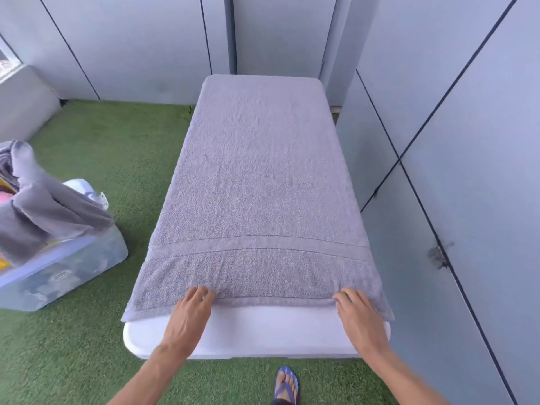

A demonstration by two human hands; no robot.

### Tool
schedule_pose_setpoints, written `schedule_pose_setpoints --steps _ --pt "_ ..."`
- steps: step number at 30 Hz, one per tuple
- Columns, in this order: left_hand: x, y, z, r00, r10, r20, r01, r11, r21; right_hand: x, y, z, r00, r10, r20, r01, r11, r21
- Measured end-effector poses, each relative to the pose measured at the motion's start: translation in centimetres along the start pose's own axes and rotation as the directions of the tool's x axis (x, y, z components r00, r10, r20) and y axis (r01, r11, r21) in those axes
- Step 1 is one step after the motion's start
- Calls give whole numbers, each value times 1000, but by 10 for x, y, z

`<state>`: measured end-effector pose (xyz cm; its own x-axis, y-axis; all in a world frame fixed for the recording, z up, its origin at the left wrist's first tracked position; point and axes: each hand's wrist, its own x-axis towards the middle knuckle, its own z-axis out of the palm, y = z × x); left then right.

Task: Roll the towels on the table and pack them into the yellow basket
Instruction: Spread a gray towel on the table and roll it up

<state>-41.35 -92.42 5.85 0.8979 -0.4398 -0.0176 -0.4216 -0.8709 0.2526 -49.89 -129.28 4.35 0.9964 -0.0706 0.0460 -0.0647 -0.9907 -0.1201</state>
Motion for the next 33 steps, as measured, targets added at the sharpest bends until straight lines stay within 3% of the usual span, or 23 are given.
schedule_pose_setpoints --steps 6,13,17,20,23,27,30,33 --pt "-12 -3 -1 997 -22 75 33 988 -150 -6 18 -6 995 -77 65 75 997 35" --pt "-34 -21 -5 999 13 33 -11 998 -63 -20 27 -22 976 -165 142 151 983 102" --pt "-44 -61 -14 995 -97 40 96 995 5 -31 42 -17 993 -78 92 70 994 89" --pt "-44 -81 -21 983 -173 58 176 983 -53 -31 48 -14 995 -4 95 1 999 38" --pt "-48 -99 -23 990 -104 98 113 988 -101 -32 43 -13 997 64 39 -69 989 130" --pt "-46 -114 -28 982 -88 166 112 984 -137 -31 55 -24 984 89 157 -126 961 245" --pt "-35 -118 -37 959 -168 227 208 963 -168 -17 65 -41 939 70 337 -169 947 273" --pt "-32 -129 -40 957 -135 256 184 966 -182 -7 74 -45 913 83 399 -203 942 267"
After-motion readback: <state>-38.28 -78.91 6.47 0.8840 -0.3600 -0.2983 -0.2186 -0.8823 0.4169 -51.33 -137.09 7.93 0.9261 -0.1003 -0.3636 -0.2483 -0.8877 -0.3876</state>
